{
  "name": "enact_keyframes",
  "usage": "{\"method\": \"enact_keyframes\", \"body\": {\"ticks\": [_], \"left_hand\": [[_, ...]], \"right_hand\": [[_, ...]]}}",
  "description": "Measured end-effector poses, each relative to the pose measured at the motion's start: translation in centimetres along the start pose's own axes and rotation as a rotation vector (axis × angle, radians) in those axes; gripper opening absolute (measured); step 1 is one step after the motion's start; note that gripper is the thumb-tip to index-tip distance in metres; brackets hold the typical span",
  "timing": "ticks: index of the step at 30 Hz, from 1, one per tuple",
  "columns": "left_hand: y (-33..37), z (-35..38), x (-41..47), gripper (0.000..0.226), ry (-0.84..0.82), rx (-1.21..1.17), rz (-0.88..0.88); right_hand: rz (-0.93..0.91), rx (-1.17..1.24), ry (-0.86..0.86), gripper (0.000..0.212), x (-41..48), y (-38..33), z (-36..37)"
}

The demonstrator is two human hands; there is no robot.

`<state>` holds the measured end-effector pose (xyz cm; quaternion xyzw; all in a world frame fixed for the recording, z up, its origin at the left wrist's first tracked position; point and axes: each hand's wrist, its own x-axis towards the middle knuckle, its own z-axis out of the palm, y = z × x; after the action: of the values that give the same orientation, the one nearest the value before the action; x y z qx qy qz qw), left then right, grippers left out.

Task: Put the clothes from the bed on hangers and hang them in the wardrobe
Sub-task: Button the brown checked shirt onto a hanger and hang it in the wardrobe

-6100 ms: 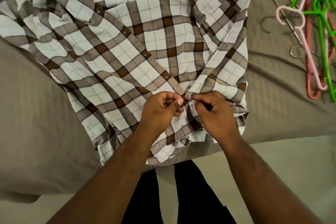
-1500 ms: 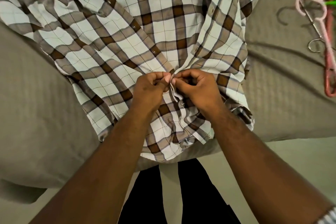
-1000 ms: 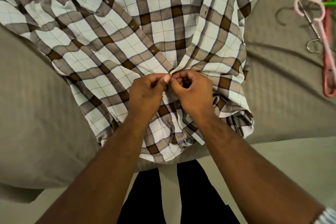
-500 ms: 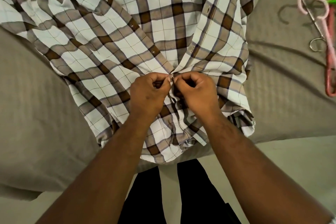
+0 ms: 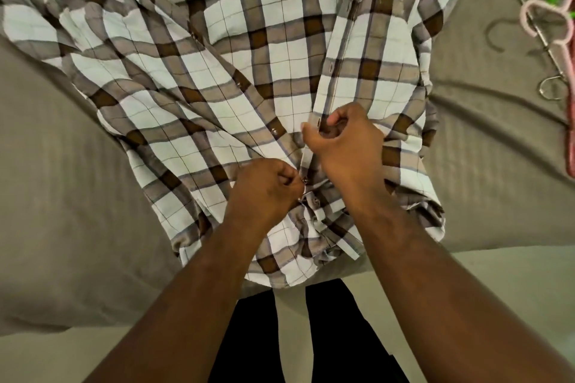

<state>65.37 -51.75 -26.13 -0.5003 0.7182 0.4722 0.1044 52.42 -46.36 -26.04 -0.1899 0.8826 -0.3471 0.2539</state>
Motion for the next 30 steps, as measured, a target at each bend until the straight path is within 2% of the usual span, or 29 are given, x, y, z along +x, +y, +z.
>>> {"method": "enact_keyframes", "body": {"ticks": [2, 4, 6, 8, 10, 13, 17, 20, 23, 27, 30], "left_hand": [[0.4, -0.5, 0.2, 0.014, -0.029, -0.006, -0.008], [0.9, -1.0, 0.7, 0.029, 0.009, -0.066, -0.031], [1.2, -1.4, 1.5, 0.034, 0.189, -0.125, -0.05], [1.4, -1.6, 2.3, 0.024, 0.391, -0.125, -0.035], [1.5, -1.6, 3.0, 0.015, 0.461, -0.139, -0.017], [1.0, -1.1, 3.8, 0.021, 0.47, -0.047, 0.019], [0.4, -0.7, 4.1, 0.016, 0.483, 0.014, 0.044], [0.2, -0.5, 4.3, 0.01, 0.478, -0.057, 0.046], [0.0, -0.8, 4.4, 0.006, 0.487, -0.118, 0.051], [0.3, -1.6, 4.1, 0.008, 0.554, -0.085, 0.138], [0.8, -2.3, 4.0, 0.005, 0.494, -0.194, 0.102]], "right_hand": [[0.029, -0.09, -0.043, 0.027, 0.8, 0.2, 0.6], [0.034, -0.156, -0.054, 0.018, 1.4, 0.1, 0.8], [0.017, -0.198, -0.051, 0.014, 1.7, 0.1, 0.8], [-0.003, -0.244, -0.05, 0.017, 1.7, 0.1, 1.0], [-0.007, -0.289, -0.058, 0.026, 1.6, 0.1, 1.3], [0.012, -0.334, -0.075, 0.033, 1.8, 0.0, 1.5], [-0.017, -0.333, -0.067, 0.018, 2.0, 0.0, 1.3], [-0.093, -0.148, -0.046, 0.01, 1.6, 0.1, 0.6], [-0.162, -0.02, -0.024, 0.017, 1.1, 0.3, 0.4], [-0.293, -0.042, 0.018, 0.011, 0.7, -0.1, 1.2], [-0.301, 0.008, -0.078, 0.015, 0.8, -0.3, 2.0]]}}
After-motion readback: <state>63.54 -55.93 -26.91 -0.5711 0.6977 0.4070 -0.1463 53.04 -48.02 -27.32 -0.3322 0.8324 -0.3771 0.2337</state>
